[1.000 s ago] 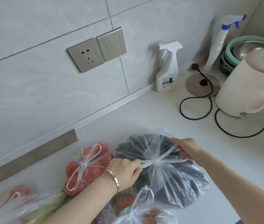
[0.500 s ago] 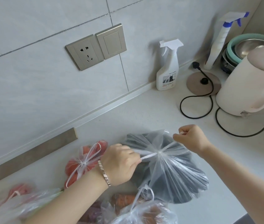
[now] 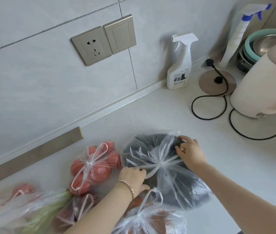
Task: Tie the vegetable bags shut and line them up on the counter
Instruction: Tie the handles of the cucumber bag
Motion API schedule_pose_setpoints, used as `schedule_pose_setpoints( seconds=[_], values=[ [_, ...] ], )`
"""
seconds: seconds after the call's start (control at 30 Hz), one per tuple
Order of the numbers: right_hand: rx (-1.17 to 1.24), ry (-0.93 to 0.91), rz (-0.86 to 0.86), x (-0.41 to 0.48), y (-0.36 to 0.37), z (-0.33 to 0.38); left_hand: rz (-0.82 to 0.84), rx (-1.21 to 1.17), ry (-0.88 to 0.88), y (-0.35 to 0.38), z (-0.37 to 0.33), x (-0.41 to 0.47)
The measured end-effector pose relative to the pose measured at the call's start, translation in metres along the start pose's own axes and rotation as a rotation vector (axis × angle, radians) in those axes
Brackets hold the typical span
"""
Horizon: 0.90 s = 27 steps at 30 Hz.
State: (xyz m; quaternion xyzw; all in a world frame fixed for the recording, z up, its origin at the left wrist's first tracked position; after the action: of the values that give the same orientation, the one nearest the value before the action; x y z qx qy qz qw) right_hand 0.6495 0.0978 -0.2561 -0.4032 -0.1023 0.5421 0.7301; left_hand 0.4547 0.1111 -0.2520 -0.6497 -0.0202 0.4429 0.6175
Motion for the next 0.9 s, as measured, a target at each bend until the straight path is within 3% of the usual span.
schedule_pose_setpoints(
  seconds=[0.2, 0.33, 0.4, 0.5, 0.57, 0.63, 0.73, 0.9],
  values=[
    [-0.145, -0.011, 0.044, -0.012, 0.007, 0.006, 0.083, -0.237, -0.218, 0.010, 0.004, 0.005],
    [0.161, 0.084, 0.028, -0.010, -0.013, 0.011, 0.173, -0.486, -0.279, -0.004, 0.019, -0.008],
    [0.347, 0.161, 0.016, -0.016, -0.031, 0.014, 0.107, -0.789, -0.337, -0.024, 0.040, -0.016],
    [0.677, 0.227, -0.005, -0.032, -0.061, 0.022, 0.070, -1.683, -0.412, -0.044, 0.051, -0.034],
    [1.031, 0.285, 0.026, -0.045, -0.071, 0.029, 0.078, -2.152, -0.353, -0.061, 0.041, -0.043],
    [1.270, 0.257, 0.154, -0.061, -0.072, 0.053, 0.022, -2.388, -0.234, -0.081, 0.029, -0.049],
    [1.172, 0.128, 0.302, -0.084, -0.066, 0.088, -0.113, -2.422, -0.074, -0.098, 0.010, -0.052],
    [1.156, 0.099, 0.425, -0.098, -0.048, 0.106, -0.184, -2.051, -0.022, -0.103, -0.005, -0.045]
  ],
)
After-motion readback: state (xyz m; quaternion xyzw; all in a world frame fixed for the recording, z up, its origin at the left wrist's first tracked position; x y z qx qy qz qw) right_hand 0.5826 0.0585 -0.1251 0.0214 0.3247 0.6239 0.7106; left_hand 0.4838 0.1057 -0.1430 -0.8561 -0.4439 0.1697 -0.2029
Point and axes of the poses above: each hand's wrist, its own x-axis towards the middle knuckle, its own y-axis out of the palm, z = x × y, the point moved 9 cm from there along x, towards the middle knuckle, and after that the axes turned 8 degrees about x, right-handed, at the moved point
